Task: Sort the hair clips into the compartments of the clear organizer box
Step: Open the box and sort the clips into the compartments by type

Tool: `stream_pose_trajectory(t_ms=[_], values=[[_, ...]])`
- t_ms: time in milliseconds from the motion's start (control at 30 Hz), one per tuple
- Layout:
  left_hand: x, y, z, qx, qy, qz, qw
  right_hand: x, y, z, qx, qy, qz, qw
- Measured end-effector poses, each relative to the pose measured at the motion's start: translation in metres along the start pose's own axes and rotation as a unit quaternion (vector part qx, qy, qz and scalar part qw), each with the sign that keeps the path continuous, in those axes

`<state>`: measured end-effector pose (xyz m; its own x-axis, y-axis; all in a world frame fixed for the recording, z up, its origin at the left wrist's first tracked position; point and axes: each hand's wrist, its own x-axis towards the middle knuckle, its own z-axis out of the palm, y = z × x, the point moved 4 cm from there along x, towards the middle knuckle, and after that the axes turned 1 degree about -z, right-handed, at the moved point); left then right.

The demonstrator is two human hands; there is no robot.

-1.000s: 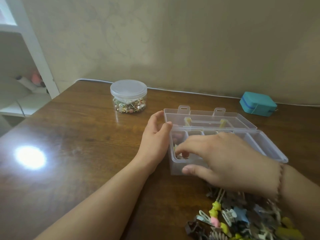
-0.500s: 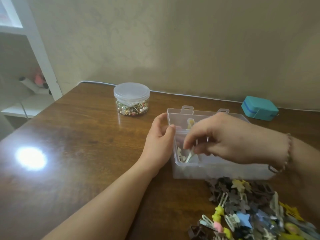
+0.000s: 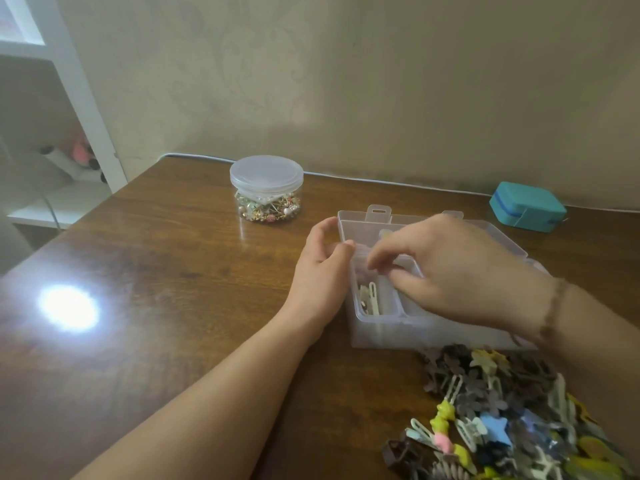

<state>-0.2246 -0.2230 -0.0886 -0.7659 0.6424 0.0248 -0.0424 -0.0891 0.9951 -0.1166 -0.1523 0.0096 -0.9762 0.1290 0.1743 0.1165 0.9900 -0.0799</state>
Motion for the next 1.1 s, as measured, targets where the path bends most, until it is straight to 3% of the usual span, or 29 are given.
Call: stream_pose_trajectory(t_ms=[200, 367, 567, 700, 800, 867, 933, 1100], values=[[0.001, -0.002, 0.001, -0.009, 0.007, -0.015, 1.000, -0.067, -0.021, -0.008, 0.156, -0.141, -0.066, 0.975], [0.001, -0.003, 0.000, 0.000, 0.002, -0.018, 1.000, -0.086, -0.027, 0.020, 0.050, -0.201, -0.101, 0.973], [0.003, -0.005, 0.000, -0.009, 0.004, -0.013, 1.000, -0.085, -0.027, 0.030, 0.050, -0.129, -0.074, 0.988], [0.003, -0.005, 0.001, -0.013, 0.002, -0.013, 1.000, -0.081, -0.013, 0.004, 0.261, -0.076, 0.018, 0.962], [0.002, -0.004, 0.001, -0.010, -0.003, -0.014, 1.000, -0.066, 0.001, -0.019, 0.382, 0.066, 0.075, 0.919], [0.003, -0.004, 0.000, -0.006, -0.002, -0.011, 1.000, -0.047, 0.007, -0.024, 0.365, 0.136, 0.091, 0.917], [0.002, -0.002, 0.000, 0.009, 0.000, -0.003, 1.000, -0.024, 0.007, -0.018, 0.280, 0.135, 0.088, 0.946], [0.000, -0.002, -0.001, 0.024, -0.002, -0.001, 1.000, 0.008, 0.004, 0.020, 0.103, -0.013, 0.065, 0.992]])
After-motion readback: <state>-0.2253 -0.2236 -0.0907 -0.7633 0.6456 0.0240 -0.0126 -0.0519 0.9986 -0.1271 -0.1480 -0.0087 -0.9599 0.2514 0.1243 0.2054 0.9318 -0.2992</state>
